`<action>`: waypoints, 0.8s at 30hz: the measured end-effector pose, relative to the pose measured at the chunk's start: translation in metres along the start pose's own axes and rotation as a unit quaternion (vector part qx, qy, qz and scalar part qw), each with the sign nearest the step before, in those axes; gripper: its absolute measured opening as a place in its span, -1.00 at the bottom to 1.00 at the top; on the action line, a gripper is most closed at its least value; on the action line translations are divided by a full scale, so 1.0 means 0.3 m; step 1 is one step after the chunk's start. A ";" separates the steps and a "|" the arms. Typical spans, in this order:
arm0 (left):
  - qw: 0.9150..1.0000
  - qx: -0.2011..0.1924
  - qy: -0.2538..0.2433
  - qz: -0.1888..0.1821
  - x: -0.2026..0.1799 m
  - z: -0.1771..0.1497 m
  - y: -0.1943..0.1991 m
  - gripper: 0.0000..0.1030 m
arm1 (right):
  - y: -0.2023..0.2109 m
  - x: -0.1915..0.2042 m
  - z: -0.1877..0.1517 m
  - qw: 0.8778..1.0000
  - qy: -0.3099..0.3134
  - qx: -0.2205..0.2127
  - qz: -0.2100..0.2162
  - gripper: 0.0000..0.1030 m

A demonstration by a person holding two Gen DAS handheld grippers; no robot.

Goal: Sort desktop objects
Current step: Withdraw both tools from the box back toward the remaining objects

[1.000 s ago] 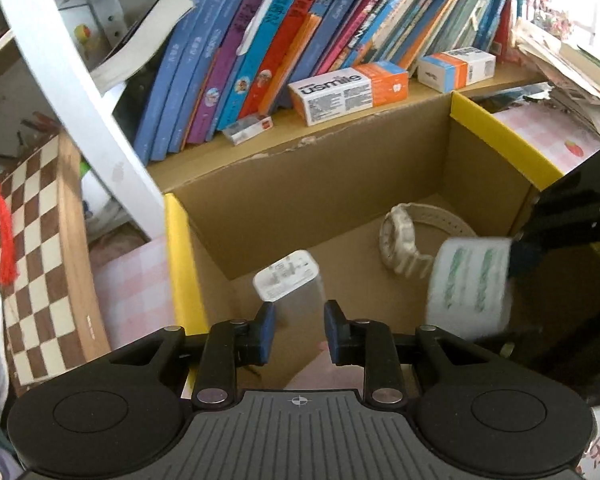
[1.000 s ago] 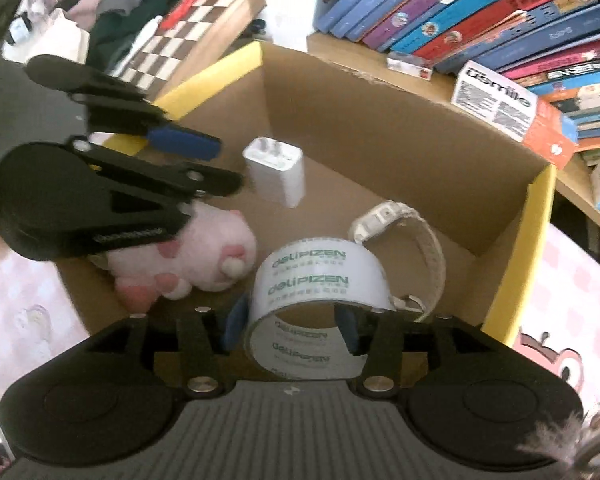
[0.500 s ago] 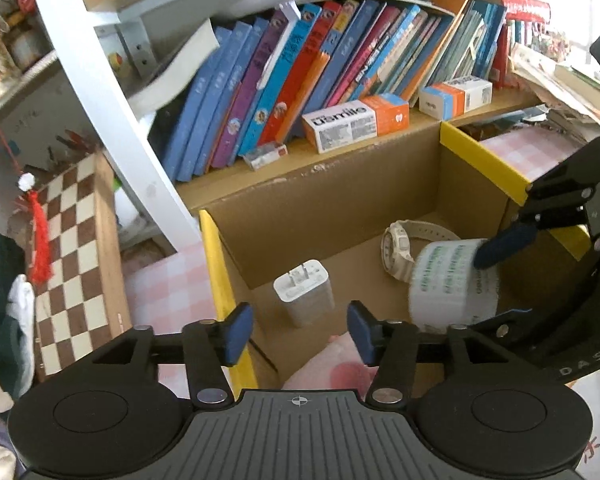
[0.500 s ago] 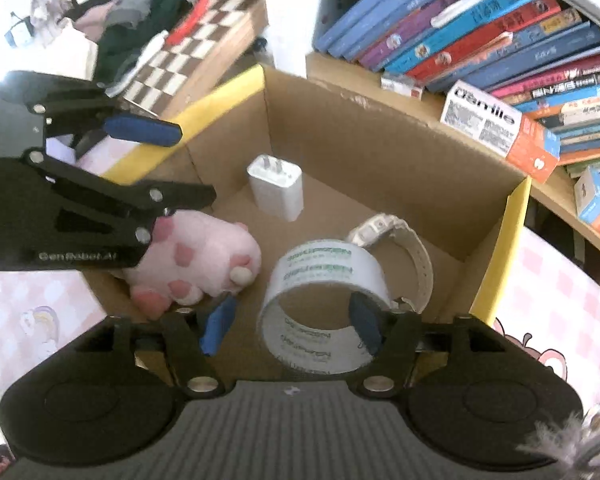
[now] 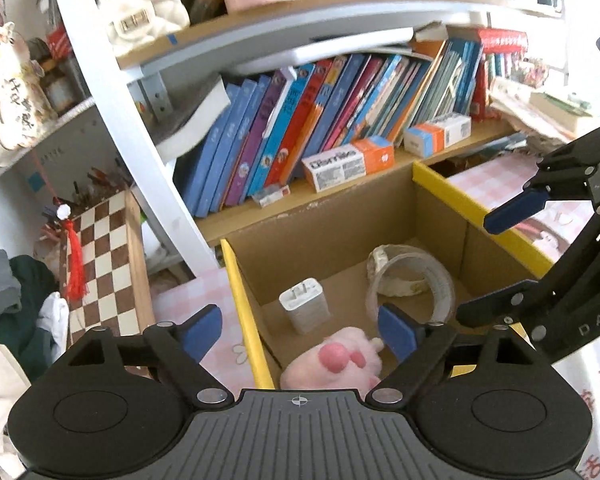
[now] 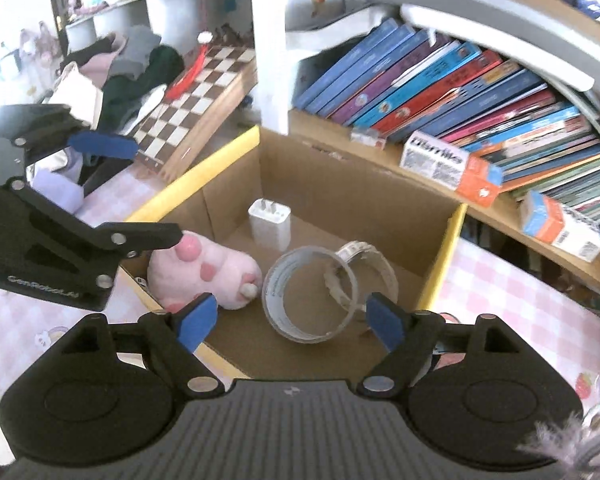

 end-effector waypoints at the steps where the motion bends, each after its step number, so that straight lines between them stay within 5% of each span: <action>1: 1.000 -0.004 0.001 -0.002 -0.002 -0.001 0.015 0.71 | 0.013 0.003 -0.005 1.000 -0.002 -0.002 -0.006 0.59; 24: 0.998 -0.037 0.048 -0.008 0.062 -0.199 0.305 0.79 | 0.225 0.233 -0.192 0.992 -0.066 -0.029 -0.105 0.69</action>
Point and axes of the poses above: each gripper's, at about its wrist camera, not at the fingertips, and y roughly against the way its jaws point, x to its left, z to its top, the point moved 2 cm from there along -y, roughly the way its jaws point, and after that the axes turned 15 degrees about y, right-handed, at the moved point
